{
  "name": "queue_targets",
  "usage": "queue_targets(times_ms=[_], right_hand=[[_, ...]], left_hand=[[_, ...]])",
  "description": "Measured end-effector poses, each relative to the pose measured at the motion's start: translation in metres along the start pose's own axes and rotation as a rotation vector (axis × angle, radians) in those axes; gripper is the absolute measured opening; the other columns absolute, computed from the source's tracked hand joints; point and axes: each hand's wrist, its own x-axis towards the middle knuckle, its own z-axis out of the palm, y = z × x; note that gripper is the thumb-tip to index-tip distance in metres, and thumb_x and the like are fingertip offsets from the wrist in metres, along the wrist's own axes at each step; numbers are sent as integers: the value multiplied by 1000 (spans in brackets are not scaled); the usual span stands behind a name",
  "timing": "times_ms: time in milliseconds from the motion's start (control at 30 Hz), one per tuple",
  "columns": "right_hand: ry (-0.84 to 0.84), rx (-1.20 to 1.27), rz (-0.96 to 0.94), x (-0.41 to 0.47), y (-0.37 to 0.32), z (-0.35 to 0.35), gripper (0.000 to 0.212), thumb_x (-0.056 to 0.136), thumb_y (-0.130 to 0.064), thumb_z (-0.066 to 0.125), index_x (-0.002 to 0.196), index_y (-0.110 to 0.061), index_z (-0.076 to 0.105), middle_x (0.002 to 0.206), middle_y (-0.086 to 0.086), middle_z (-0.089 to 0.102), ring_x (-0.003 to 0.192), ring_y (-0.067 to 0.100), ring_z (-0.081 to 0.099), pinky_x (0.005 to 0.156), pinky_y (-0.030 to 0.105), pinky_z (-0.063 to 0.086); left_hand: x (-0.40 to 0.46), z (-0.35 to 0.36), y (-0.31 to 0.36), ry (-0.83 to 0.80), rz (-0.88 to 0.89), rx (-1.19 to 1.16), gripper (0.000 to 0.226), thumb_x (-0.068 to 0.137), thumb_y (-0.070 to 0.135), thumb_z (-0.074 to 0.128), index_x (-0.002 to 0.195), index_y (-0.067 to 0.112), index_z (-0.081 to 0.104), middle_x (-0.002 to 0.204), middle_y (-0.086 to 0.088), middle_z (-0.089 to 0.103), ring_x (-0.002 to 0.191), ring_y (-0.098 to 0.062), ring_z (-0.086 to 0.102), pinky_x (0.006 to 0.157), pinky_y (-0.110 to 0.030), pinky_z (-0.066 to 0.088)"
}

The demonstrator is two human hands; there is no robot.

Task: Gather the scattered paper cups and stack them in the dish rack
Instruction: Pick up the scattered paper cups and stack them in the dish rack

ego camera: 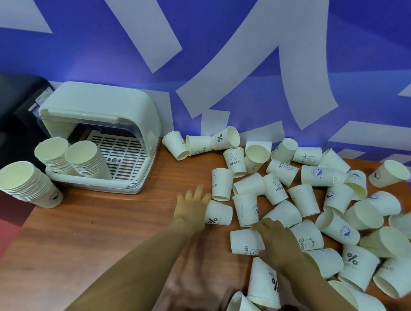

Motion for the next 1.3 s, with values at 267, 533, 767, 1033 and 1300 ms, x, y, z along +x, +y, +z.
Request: queue_targets(times_ms=[267,533,767,1033,1300], right_hand=[[-11,-45,-2,-1,-5,-6,63,84,-33,62,140,-28,34,139,-3,39,124,19,40,99,34,38],[116,137,4,-15,-13,-44,71,66,-51,70,129,-28,46,120,-4,45,107,16,47,79,29,44],[229,424,34,-10,-50,-79,70,71,-41,72,133,-25,44,117,-5,36,102,14,49,80,28,46],[295,564,13,7,-134,-98,74,69,-39,75,135,-31,42,128,-3,42,119,18,43,96,34,42],[321,669,-7,41,-246,-116,79,66,-46,79,134,-29,43,129,-5,46,118,13,45,94,26,37]], left_hand=[[-28,-8,-20,-19,-9,-142,64,81,37,62,134,20,31,137,-4,44,125,-28,41,104,-46,34],[-61,-39,-43,116,9,-343,72,79,43,65,139,23,30,130,-5,40,114,-27,48,91,-37,40],[-85,-60,-70,275,29,-543,77,78,48,67,143,33,28,134,0,35,119,-21,47,91,-35,48],[-120,-60,-152,272,4,-545,77,78,49,67,144,36,29,136,2,36,123,-20,45,97,-34,43],[-154,-58,-250,359,8,-557,70,77,49,66,139,33,36,133,2,38,121,-21,44,93,-33,42]])
